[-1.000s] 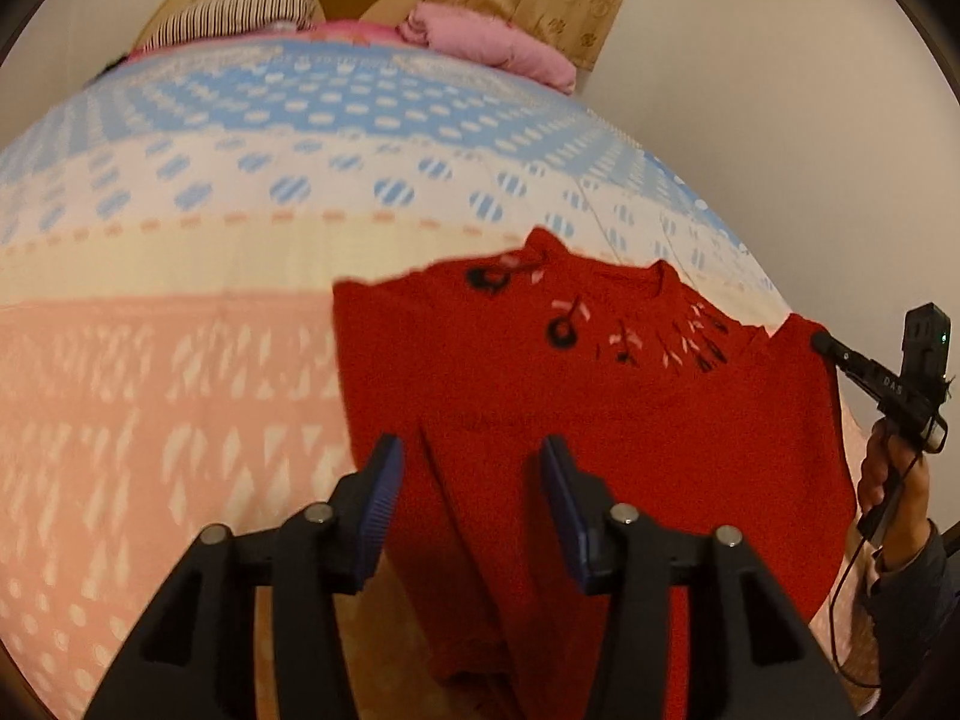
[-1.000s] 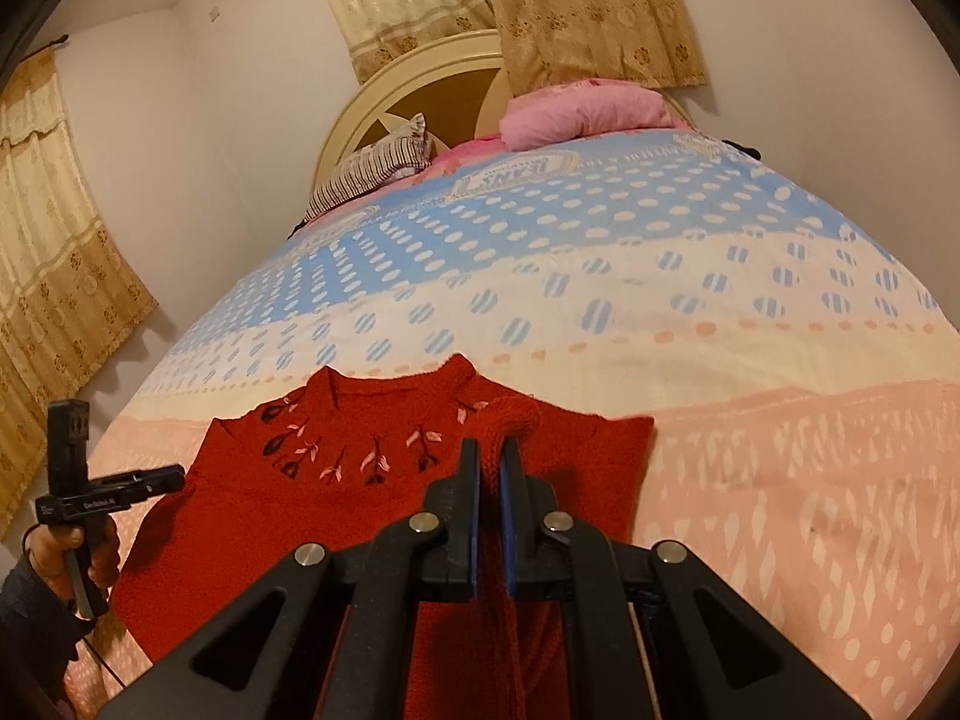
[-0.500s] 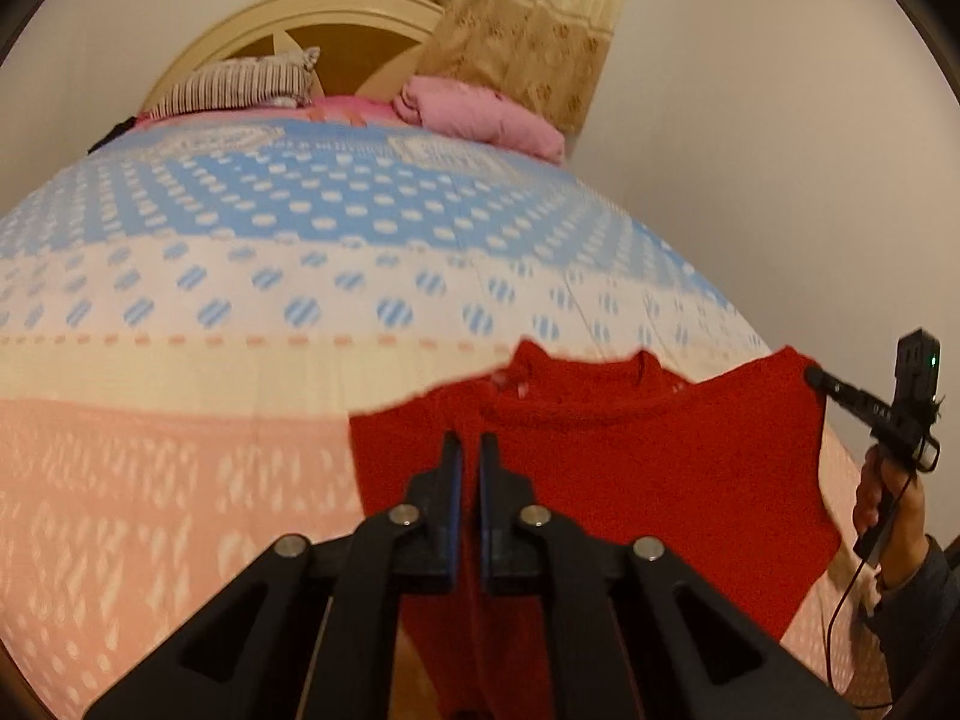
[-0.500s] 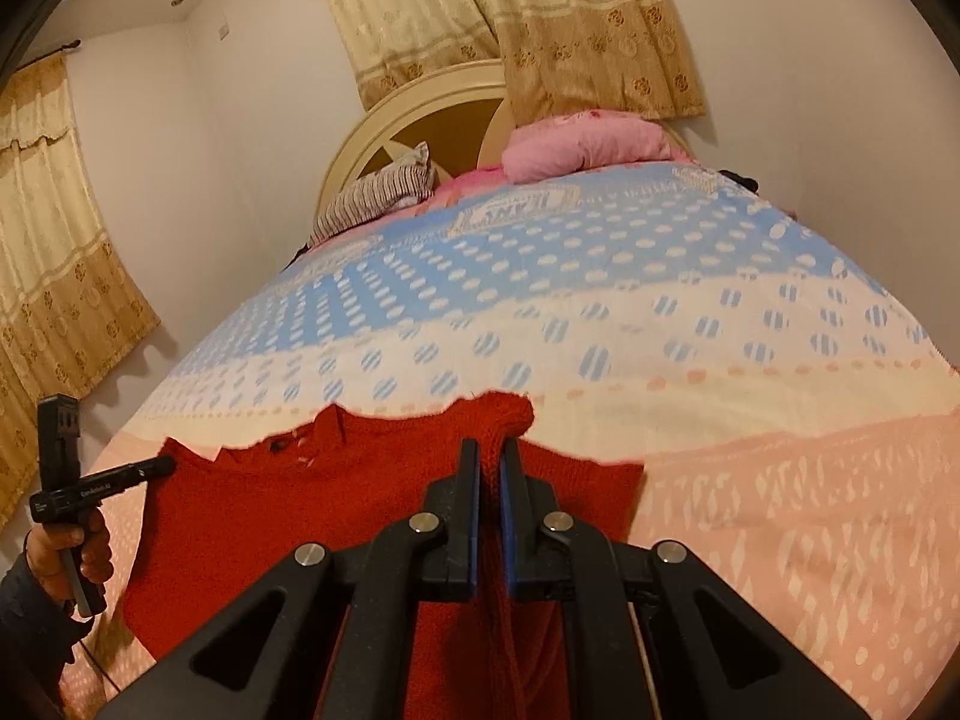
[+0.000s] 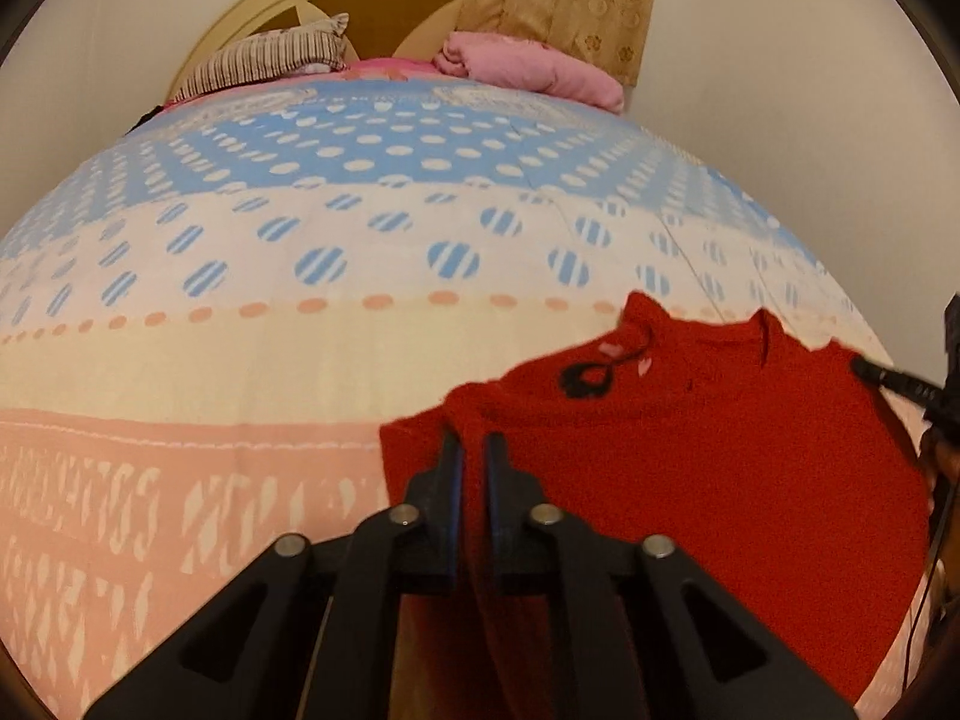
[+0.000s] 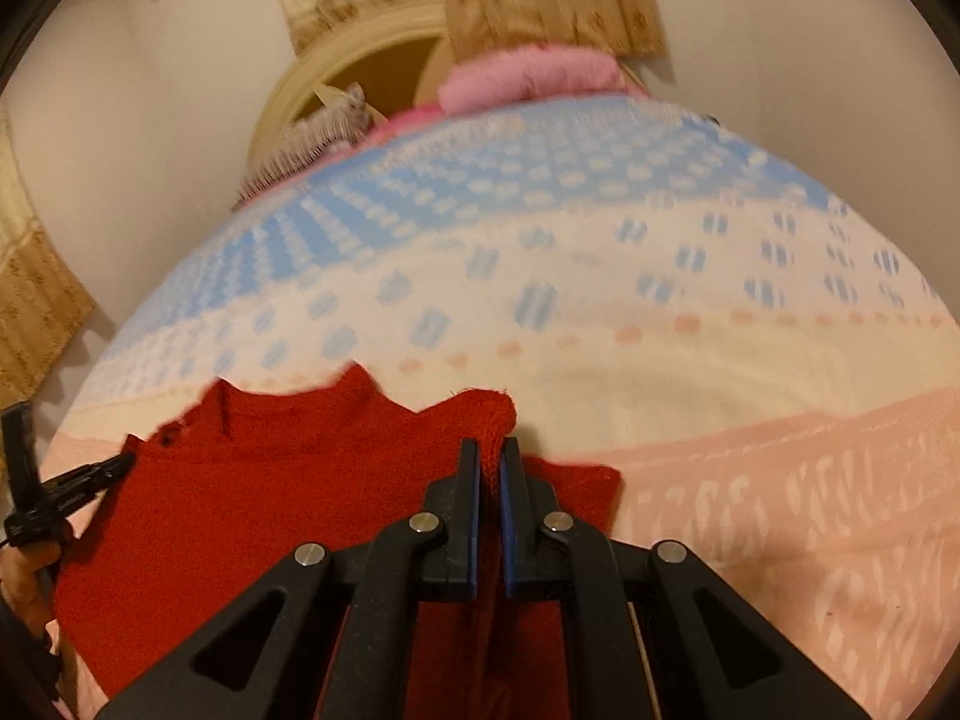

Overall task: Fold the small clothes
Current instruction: 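Open both tools and release the hem on the collar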

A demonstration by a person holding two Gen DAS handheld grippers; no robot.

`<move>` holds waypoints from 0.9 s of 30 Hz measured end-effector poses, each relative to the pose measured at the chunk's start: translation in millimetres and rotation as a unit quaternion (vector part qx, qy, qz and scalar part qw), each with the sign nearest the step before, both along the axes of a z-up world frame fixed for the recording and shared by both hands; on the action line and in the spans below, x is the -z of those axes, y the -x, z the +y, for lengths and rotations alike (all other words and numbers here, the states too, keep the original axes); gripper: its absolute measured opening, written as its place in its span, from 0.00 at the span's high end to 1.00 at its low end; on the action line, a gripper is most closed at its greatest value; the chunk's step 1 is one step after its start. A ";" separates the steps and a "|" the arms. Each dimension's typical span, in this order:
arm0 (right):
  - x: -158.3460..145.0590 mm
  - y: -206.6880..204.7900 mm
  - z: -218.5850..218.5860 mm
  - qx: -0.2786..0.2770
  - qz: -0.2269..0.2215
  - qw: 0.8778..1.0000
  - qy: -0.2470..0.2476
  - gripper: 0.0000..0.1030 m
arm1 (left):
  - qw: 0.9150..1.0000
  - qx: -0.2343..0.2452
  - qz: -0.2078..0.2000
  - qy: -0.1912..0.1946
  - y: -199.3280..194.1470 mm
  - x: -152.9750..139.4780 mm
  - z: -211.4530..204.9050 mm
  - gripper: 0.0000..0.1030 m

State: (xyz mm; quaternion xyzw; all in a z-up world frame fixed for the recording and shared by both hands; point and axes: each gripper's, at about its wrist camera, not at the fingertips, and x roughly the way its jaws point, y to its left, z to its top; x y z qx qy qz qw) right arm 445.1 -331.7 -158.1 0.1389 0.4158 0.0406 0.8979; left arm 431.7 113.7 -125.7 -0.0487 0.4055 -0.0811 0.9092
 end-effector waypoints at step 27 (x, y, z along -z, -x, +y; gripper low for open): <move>-7.3 143.7 45.1 -0.052 -0.014 0.997 0.052 0.58 | 0.999 -0.026 0.034 0.007 105.5 12.2 2.2 0.09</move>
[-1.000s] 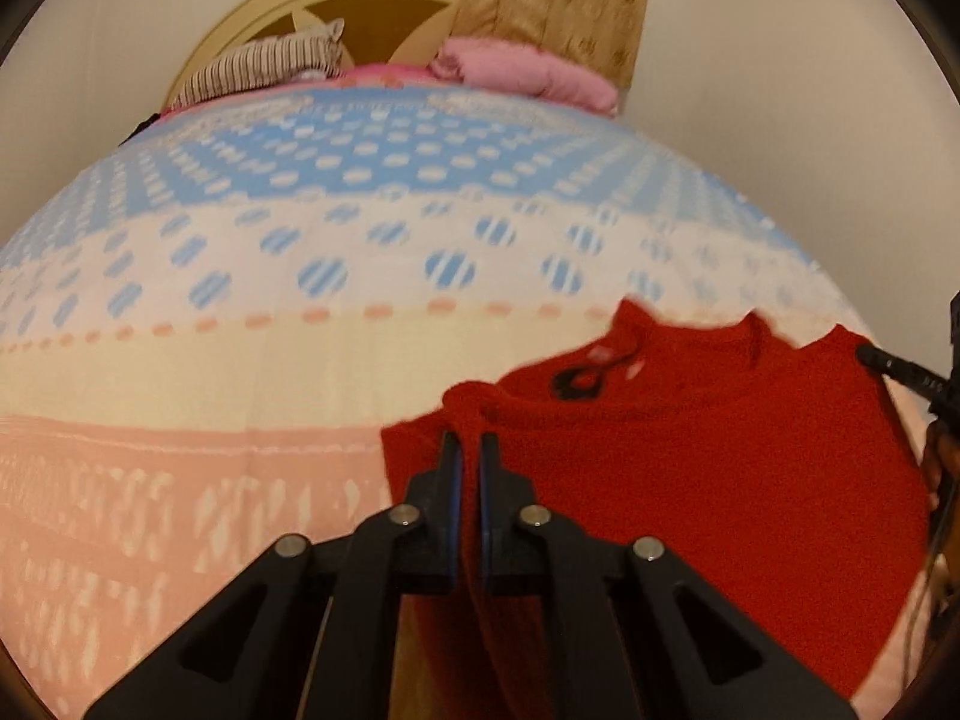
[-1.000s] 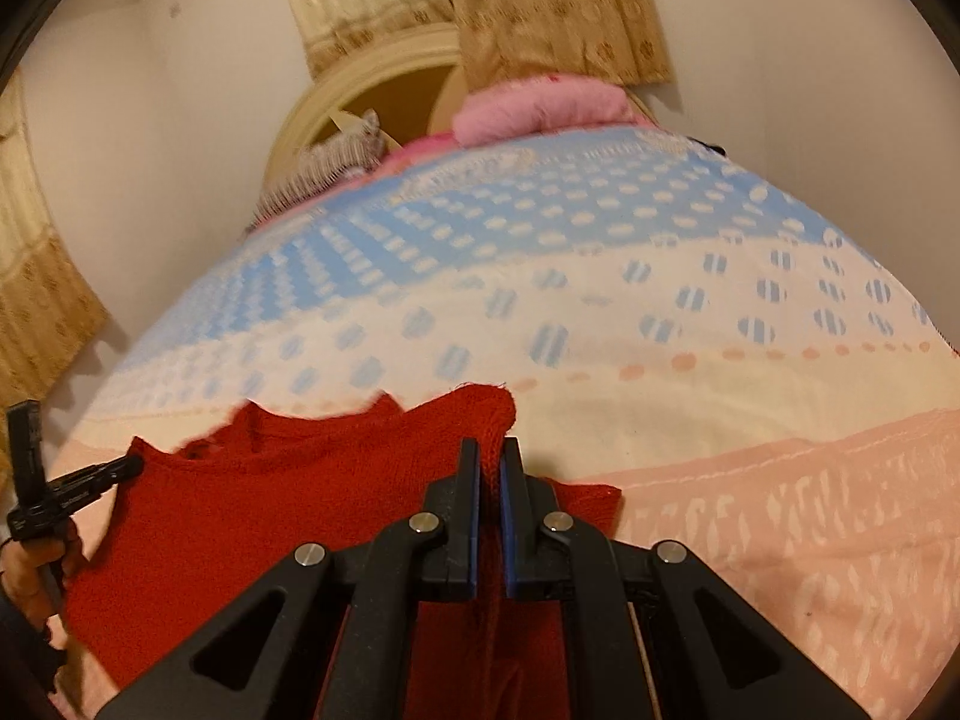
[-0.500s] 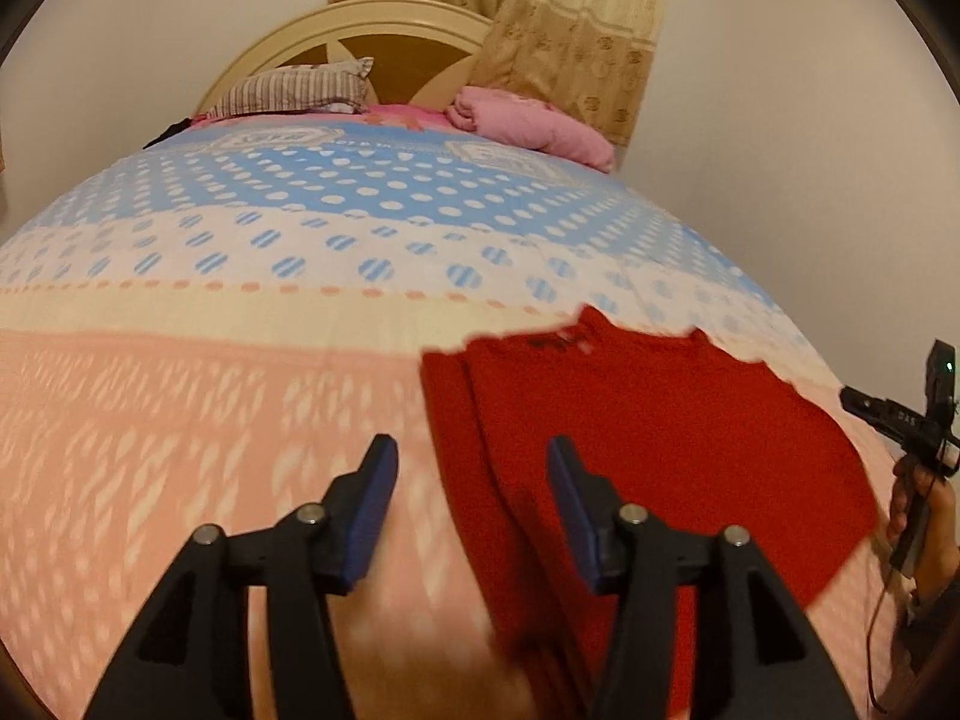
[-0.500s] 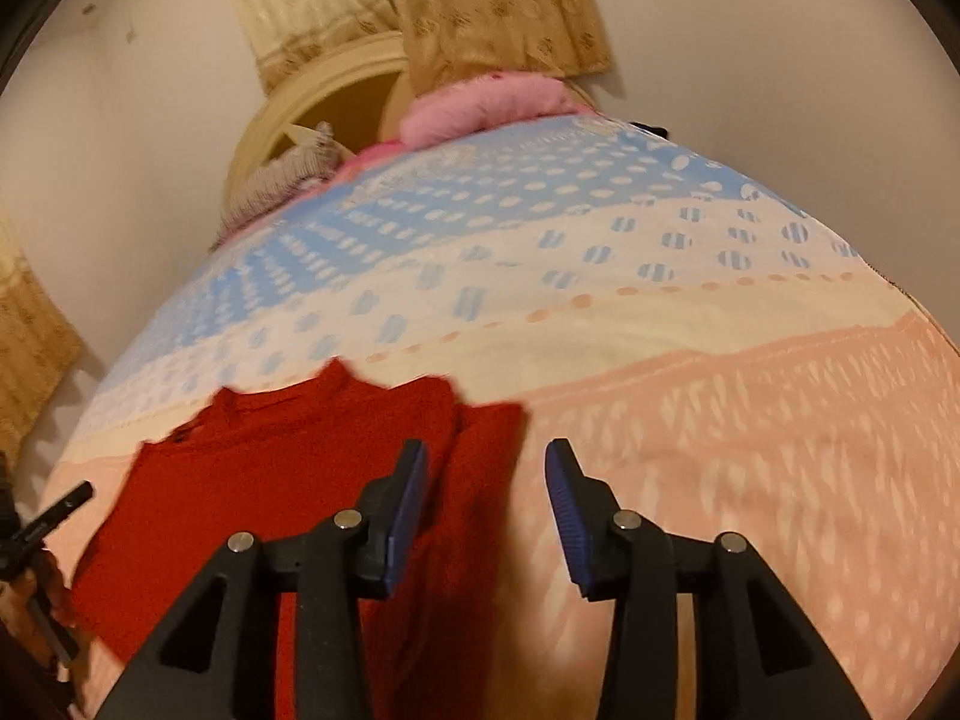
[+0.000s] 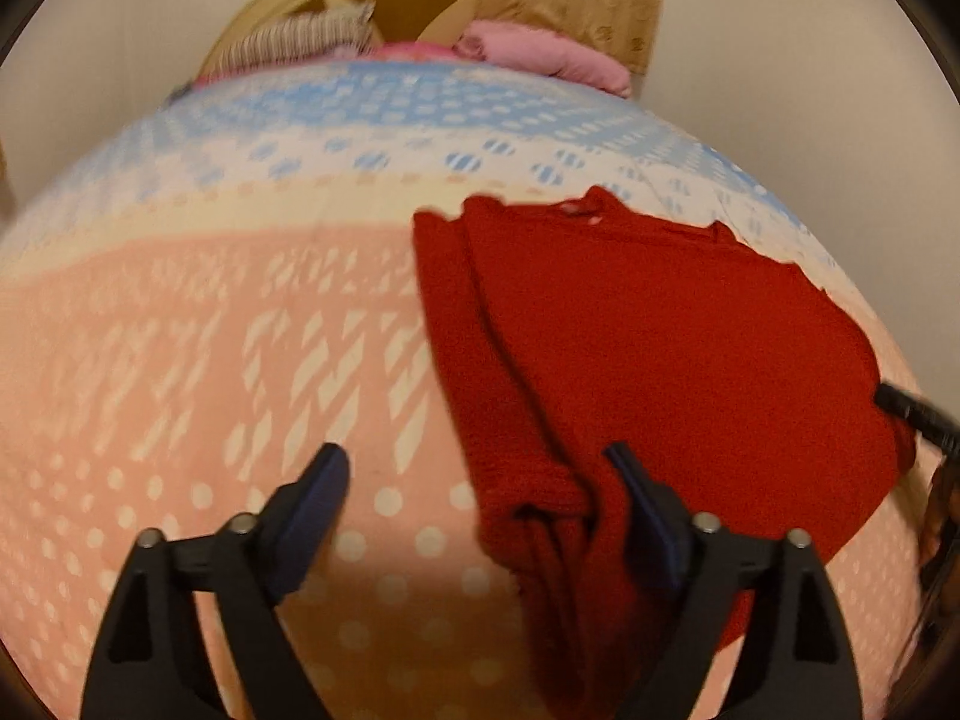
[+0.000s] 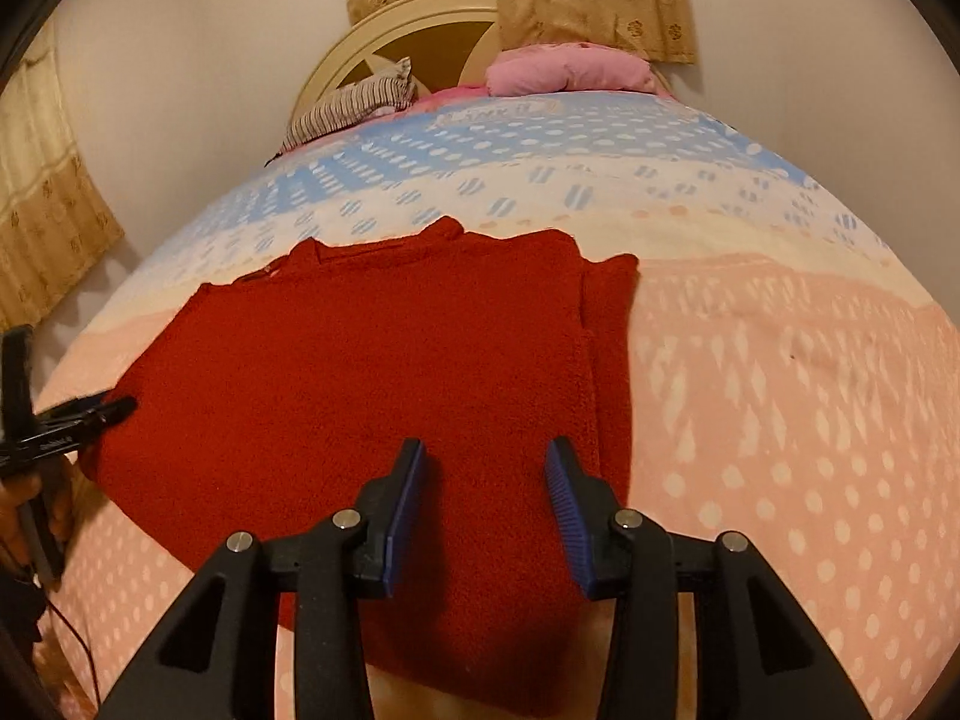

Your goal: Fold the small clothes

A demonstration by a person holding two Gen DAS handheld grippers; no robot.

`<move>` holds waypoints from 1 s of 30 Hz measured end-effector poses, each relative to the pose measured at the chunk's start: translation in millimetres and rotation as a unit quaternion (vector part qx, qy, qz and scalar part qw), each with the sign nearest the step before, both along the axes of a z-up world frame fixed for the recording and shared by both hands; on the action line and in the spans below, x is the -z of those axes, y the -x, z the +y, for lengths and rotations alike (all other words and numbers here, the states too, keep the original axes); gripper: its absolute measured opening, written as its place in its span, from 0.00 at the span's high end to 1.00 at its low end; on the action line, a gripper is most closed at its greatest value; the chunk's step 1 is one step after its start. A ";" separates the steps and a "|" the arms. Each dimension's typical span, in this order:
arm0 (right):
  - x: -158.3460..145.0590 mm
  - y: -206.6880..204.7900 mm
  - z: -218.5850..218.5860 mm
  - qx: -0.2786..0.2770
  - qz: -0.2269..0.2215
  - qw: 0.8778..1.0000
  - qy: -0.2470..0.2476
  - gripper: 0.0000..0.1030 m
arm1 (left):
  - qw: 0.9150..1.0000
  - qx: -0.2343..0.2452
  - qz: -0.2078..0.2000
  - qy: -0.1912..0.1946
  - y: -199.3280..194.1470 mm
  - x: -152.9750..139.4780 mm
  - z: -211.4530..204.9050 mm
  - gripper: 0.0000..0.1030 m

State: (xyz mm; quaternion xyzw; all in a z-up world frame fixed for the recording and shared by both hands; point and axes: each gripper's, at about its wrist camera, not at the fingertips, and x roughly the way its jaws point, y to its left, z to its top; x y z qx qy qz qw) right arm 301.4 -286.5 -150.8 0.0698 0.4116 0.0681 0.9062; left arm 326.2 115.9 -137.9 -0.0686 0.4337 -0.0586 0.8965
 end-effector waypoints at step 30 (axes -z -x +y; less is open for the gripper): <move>-20.3 -22.1 136.4 -0.086 -0.008 0.995 0.045 0.56 | 0.999 -0.050 -0.007 0.006 27.9 2.9 11.2 0.00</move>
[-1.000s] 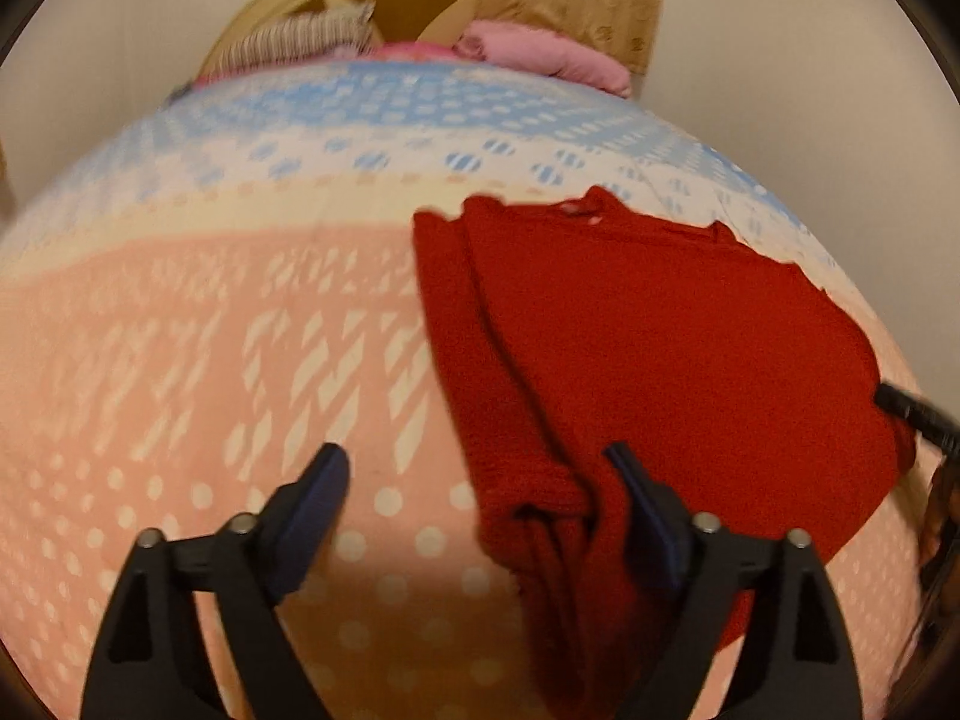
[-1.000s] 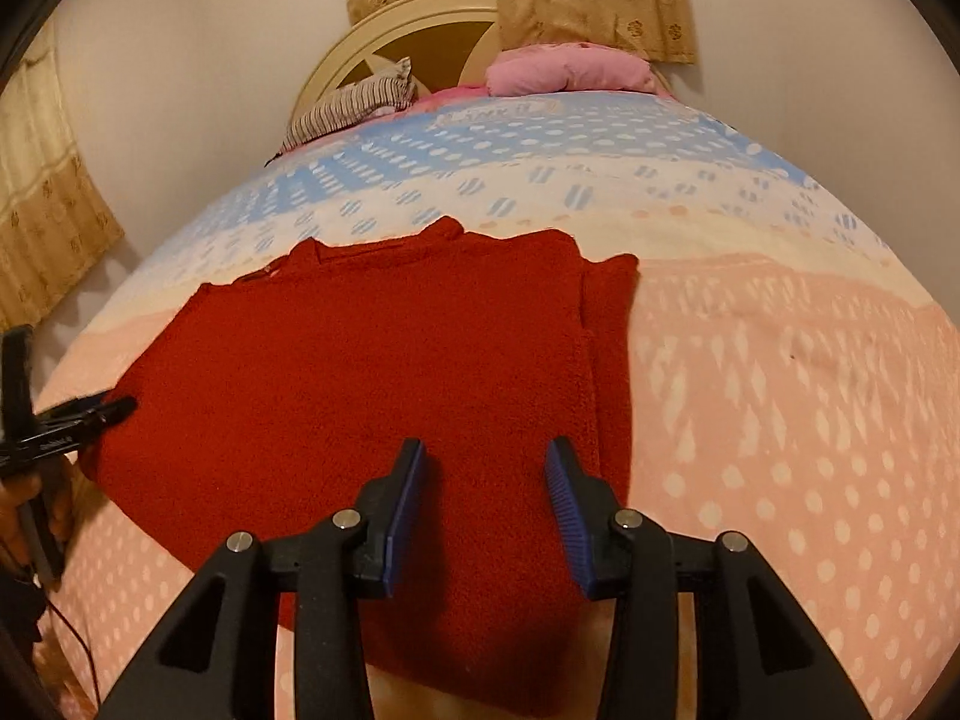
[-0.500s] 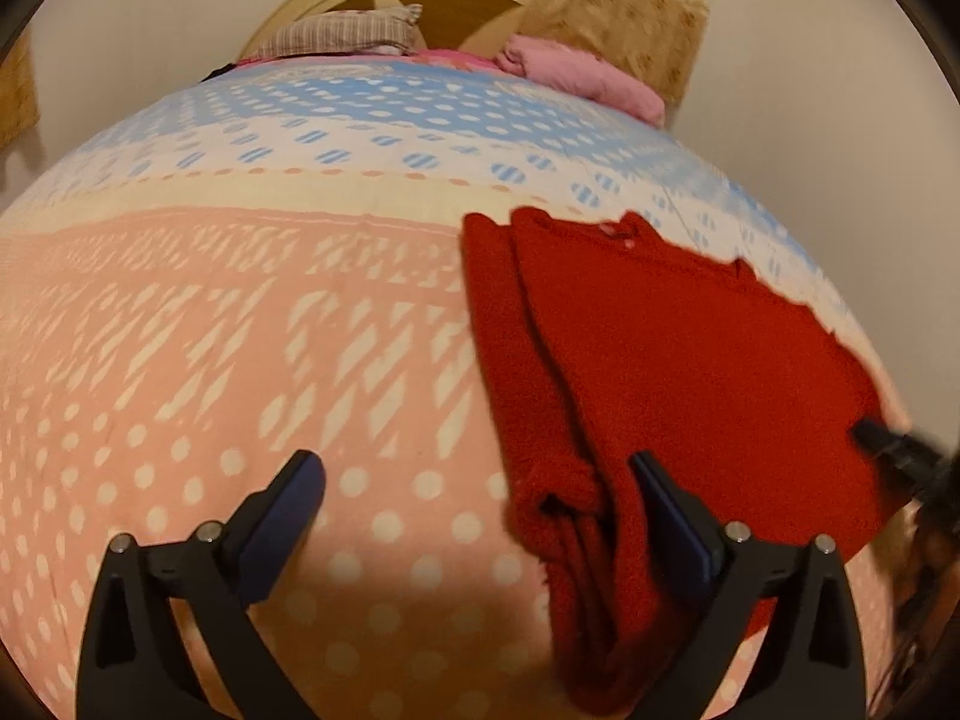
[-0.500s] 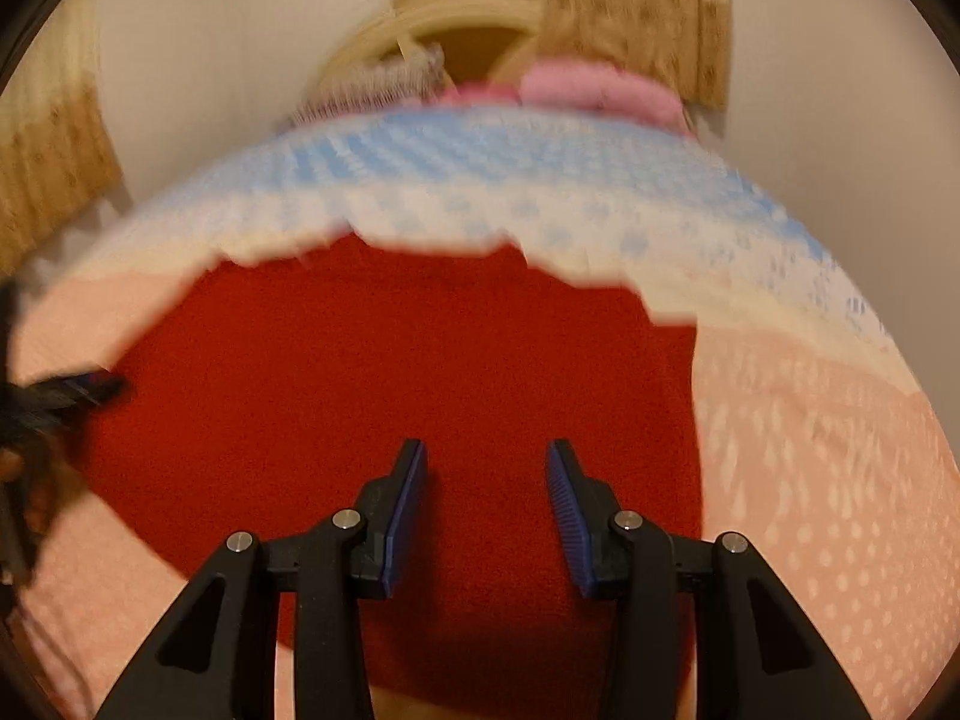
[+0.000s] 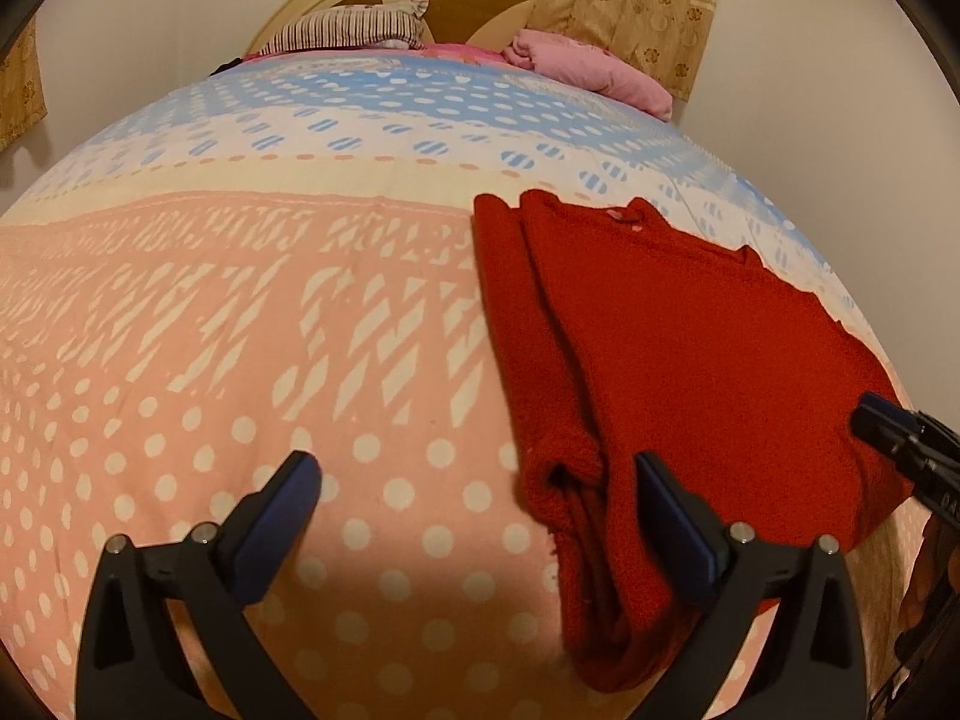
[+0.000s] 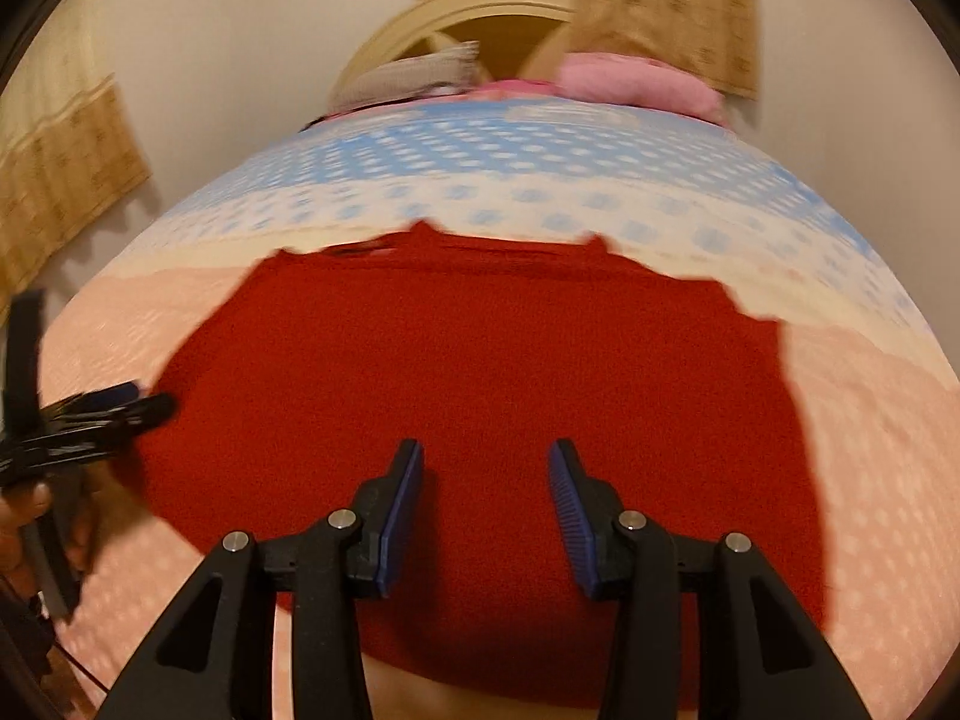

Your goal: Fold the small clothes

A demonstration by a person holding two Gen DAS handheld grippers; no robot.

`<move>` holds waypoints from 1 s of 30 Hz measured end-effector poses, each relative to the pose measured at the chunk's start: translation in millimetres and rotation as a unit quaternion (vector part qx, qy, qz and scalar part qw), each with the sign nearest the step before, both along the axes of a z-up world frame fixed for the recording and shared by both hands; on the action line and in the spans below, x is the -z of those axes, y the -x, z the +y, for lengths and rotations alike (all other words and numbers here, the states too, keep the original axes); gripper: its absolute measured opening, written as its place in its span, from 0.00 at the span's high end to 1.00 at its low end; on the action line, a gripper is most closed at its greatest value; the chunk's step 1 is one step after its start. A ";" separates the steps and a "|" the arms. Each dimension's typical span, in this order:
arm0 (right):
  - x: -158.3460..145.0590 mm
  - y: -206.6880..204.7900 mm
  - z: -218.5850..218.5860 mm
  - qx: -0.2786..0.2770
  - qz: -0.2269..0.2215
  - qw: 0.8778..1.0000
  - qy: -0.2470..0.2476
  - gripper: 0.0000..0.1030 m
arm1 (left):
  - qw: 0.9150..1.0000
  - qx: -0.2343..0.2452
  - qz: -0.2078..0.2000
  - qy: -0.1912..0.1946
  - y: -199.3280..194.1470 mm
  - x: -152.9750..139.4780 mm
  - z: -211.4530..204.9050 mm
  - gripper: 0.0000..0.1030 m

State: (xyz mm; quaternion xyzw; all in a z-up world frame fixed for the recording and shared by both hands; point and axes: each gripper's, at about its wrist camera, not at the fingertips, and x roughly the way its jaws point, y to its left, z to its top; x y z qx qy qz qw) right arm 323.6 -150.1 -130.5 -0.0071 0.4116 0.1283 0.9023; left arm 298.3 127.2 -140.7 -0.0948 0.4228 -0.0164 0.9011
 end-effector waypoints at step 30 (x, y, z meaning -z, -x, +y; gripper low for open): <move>15.4 26.5 73.9 -0.043 -0.042 0.998 0.022 0.47 | 0.997 0.009 -0.011 0.080 17.7 -8.1 26.3 0.00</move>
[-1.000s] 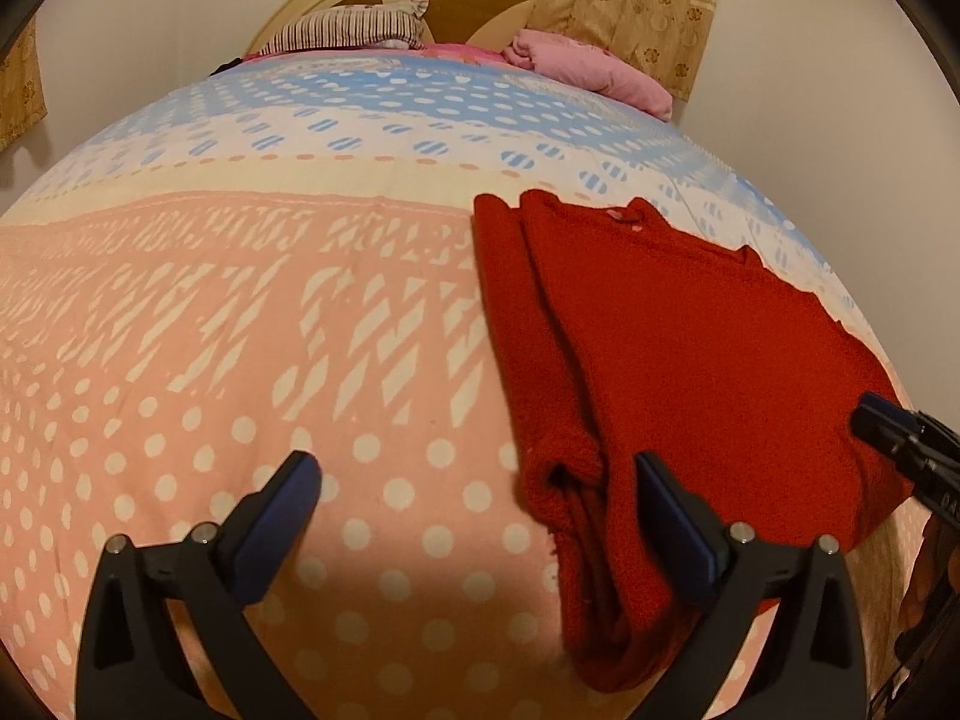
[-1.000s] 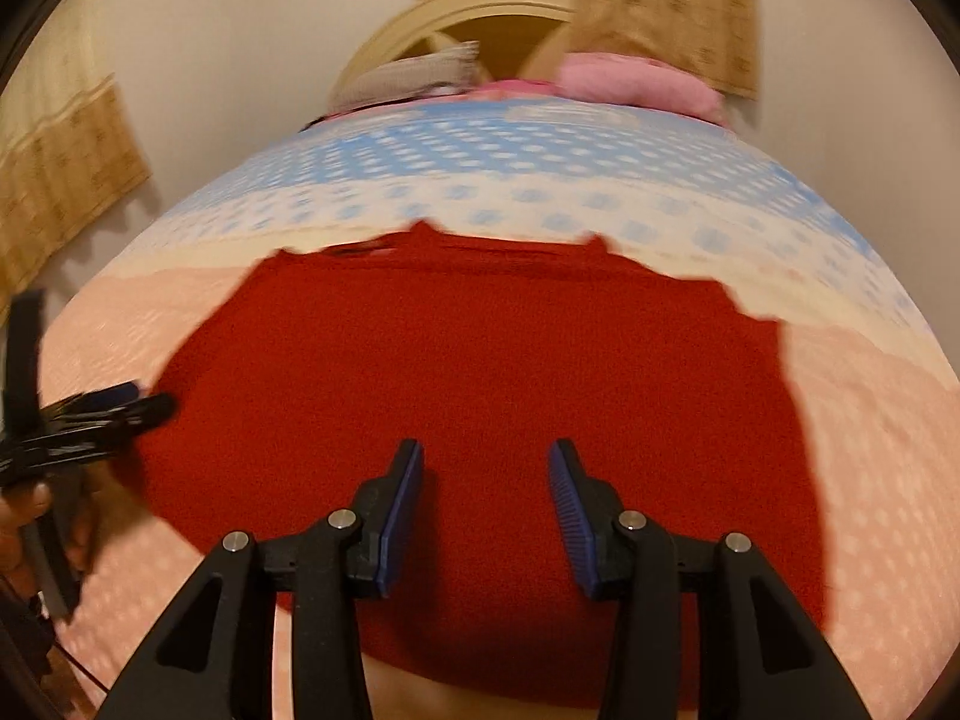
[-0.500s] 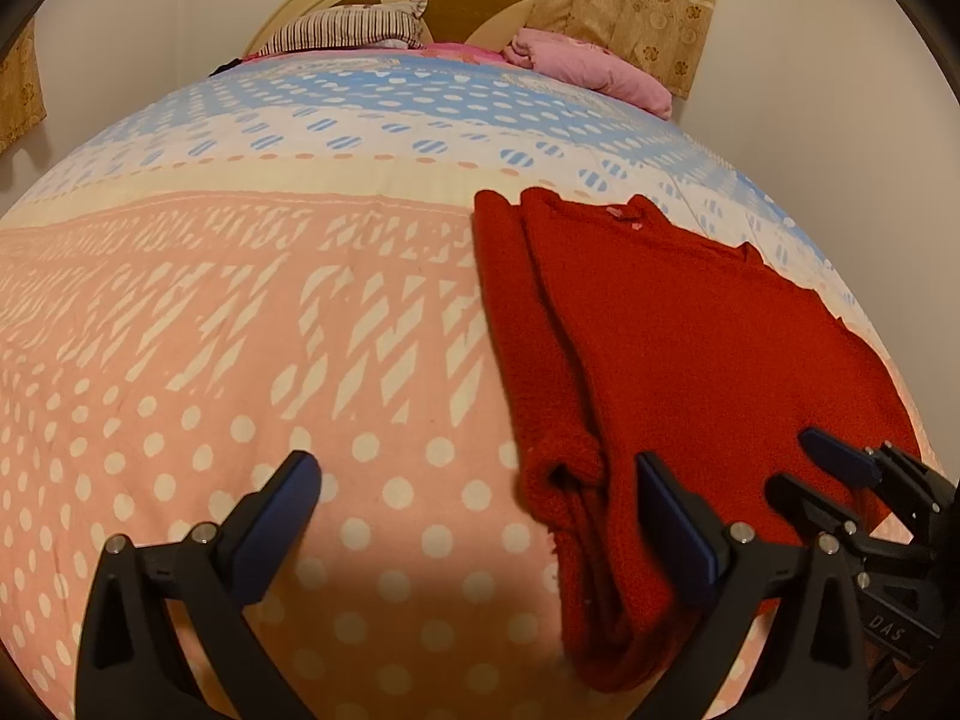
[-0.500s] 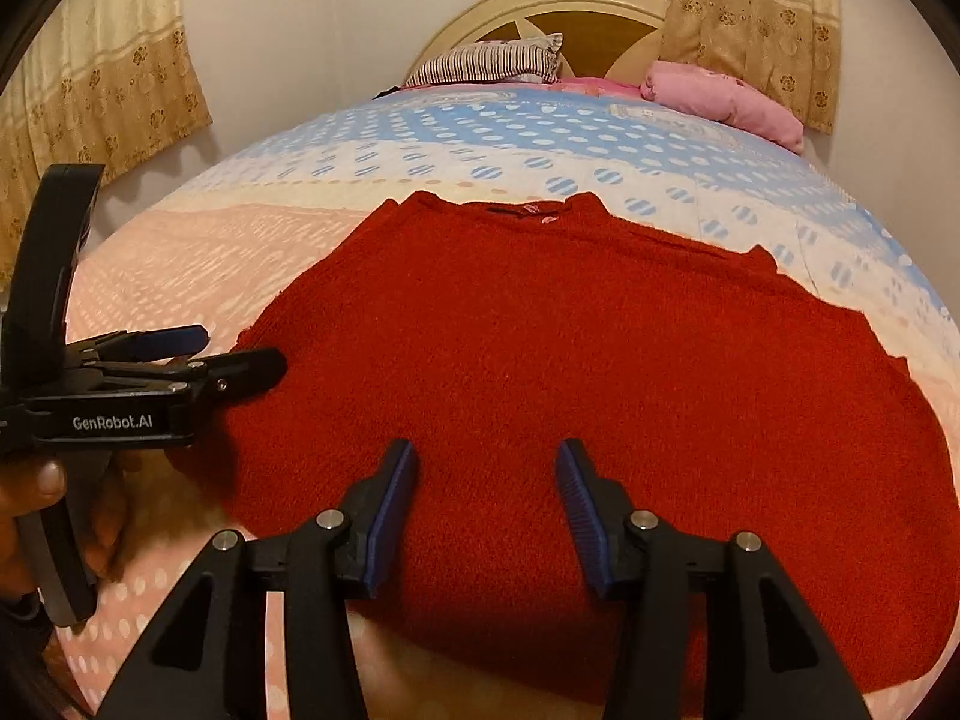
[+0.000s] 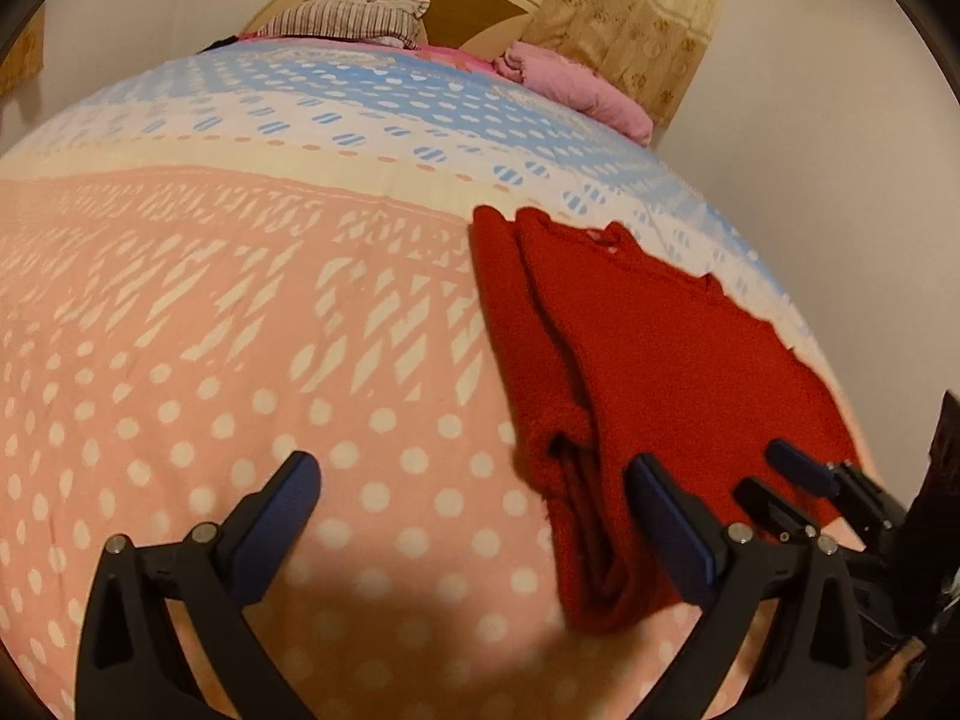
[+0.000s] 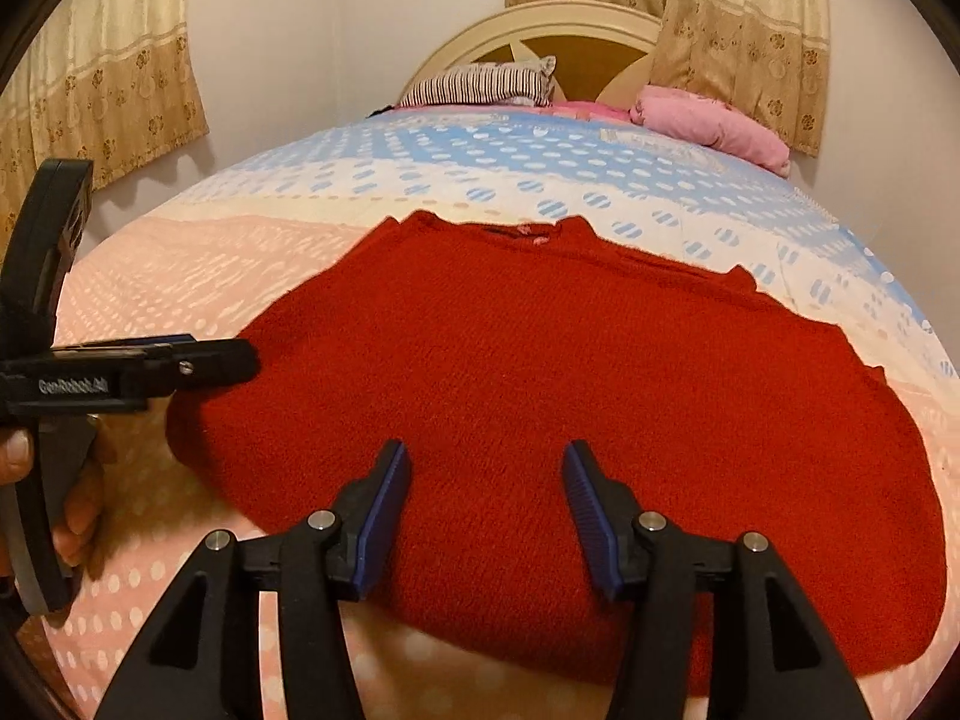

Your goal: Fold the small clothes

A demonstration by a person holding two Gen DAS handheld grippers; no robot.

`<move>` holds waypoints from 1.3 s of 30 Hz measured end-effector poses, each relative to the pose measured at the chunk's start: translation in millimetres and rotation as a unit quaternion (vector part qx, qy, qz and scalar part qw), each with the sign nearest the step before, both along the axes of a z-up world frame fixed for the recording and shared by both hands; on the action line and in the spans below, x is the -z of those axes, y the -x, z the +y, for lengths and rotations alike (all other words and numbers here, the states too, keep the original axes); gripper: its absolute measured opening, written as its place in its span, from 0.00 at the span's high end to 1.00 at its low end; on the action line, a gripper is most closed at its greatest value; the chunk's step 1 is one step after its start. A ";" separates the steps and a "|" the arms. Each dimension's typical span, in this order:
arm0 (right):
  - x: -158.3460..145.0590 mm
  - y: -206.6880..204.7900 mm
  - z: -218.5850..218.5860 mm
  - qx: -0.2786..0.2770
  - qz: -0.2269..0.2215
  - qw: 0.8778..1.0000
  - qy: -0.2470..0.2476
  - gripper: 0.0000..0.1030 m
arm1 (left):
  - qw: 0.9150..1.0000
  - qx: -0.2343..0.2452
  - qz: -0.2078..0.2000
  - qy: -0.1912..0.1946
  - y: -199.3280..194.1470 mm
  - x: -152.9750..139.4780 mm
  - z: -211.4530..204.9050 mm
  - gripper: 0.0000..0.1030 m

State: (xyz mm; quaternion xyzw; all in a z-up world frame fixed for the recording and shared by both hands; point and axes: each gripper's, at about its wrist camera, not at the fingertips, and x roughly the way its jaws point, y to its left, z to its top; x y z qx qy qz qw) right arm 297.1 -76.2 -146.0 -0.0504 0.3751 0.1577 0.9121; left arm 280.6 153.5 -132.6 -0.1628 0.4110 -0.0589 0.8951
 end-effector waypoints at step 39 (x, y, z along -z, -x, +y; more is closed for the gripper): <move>4.9 40.9 114.9 -0.139 -0.066 0.977 0.151 0.40 | 0.997 0.067 0.021 0.026 -110.2 0.5 -18.3 0.26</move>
